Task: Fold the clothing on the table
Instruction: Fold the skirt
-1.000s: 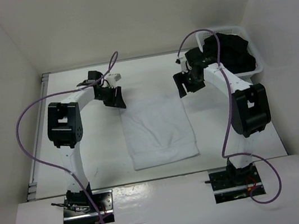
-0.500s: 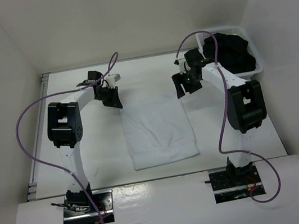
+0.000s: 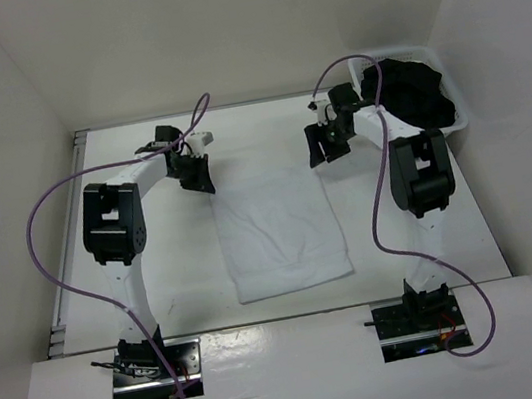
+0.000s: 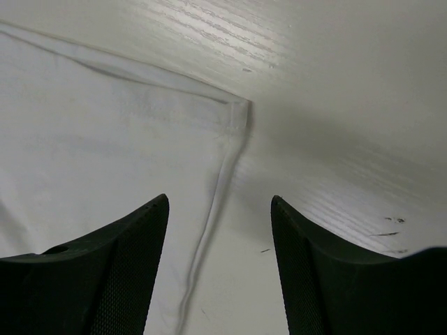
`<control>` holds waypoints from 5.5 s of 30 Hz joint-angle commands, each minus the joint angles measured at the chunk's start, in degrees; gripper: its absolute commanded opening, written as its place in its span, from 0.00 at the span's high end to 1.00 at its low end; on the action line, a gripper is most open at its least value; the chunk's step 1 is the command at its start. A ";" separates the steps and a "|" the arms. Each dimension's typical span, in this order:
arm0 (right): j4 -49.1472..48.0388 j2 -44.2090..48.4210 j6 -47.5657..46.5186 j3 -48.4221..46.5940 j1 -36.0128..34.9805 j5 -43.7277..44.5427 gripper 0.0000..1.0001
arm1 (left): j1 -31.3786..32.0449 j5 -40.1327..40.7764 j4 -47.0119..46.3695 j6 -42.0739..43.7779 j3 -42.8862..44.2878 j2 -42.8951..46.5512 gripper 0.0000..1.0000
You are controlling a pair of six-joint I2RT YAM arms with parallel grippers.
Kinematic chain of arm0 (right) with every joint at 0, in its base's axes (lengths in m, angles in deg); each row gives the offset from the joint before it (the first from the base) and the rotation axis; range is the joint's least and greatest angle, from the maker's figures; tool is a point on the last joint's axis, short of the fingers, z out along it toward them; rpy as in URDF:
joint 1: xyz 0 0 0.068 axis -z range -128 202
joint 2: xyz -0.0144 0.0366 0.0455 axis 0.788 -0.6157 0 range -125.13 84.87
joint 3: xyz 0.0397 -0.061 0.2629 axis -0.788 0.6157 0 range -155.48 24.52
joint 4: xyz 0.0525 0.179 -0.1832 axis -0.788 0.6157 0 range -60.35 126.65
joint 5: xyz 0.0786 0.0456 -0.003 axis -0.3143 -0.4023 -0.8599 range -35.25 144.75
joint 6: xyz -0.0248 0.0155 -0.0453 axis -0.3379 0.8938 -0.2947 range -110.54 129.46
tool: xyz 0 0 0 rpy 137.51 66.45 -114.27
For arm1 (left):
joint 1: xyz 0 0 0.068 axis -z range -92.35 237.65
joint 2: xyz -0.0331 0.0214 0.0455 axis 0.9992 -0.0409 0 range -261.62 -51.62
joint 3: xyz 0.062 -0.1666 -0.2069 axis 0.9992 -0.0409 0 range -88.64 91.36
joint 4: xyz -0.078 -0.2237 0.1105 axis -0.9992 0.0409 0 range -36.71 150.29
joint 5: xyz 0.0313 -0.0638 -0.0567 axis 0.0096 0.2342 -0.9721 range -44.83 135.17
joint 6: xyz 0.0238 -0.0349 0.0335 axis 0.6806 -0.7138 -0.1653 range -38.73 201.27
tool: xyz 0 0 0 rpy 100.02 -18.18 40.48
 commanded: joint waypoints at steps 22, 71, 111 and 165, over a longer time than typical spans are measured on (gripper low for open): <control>-5.40 -7.65 -0.02 -6.28 -0.58 -2.36 0.39 | 2.01 0.90 1.23 2.06 -1.07 3.38 0.95; -10.58 -5.29 2.36 -20.08 -4.45 17.58 1.00 | 2.54 7.49 4.22 1.09 18.90 -1.38 0.95; -1.18 26.54 -17.60 10.42 -12.01 15.40 1.00 | 0.25 4.49 17.40 16.21 -13.37 37.21 0.89; 35.31 25.48 -30.88 17.46 -31.43 10.82 0.04 | 1.84 12.58 17.14 11.12 -23.30 50.04 0.82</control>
